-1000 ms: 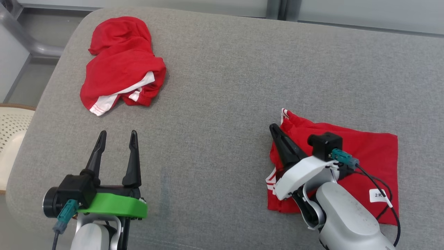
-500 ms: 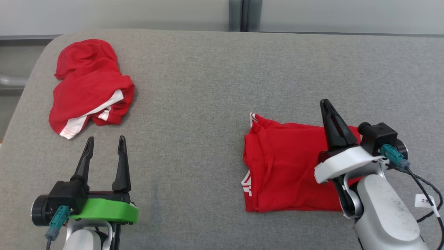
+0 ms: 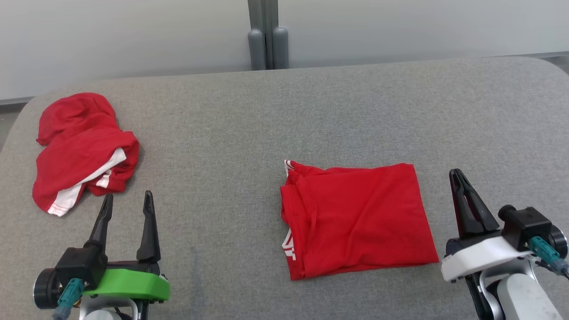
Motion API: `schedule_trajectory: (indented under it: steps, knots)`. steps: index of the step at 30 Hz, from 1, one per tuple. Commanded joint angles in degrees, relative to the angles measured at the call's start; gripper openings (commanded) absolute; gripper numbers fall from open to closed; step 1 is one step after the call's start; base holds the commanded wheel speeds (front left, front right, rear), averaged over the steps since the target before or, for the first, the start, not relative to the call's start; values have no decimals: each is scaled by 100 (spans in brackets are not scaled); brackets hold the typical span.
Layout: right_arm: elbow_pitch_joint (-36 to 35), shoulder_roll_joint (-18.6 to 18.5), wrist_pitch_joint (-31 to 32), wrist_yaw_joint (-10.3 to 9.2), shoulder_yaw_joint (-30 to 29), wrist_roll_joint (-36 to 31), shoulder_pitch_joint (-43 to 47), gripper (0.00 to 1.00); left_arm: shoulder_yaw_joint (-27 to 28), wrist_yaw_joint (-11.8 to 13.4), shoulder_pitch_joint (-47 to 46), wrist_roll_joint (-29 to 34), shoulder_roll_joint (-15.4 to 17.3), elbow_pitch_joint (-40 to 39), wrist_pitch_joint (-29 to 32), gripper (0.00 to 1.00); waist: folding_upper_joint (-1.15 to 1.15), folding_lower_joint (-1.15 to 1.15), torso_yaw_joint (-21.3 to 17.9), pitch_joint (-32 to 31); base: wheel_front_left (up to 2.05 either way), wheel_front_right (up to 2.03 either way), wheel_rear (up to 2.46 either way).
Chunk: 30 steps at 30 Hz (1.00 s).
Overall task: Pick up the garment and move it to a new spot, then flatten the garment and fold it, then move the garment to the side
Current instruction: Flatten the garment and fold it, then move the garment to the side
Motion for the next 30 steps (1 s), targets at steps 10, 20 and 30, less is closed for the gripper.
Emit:
schedule_trajectory:
  steps: [10, 20, 30]
  knots:
    - [-410, 75, -15, -7, -293, -6, 746, 100, 122, -19, 399, 119, 11, -73, 1, 100, 0, 0, -250, -406, 0, 0, 0]
    - [-523, 169, -15, -7, -370, -41, 969, 100, 116, -23, 587, 228, 67, -138, 1, 100, 0, 0, -197, -515, 0, 0, 0]
    - [-478, 264, -15, -7, -381, -110, 1030, 100, 58, -24, 667, 134, 165, -115, 1, 100, 0, 0, -119, -552, 0, 0, 0]
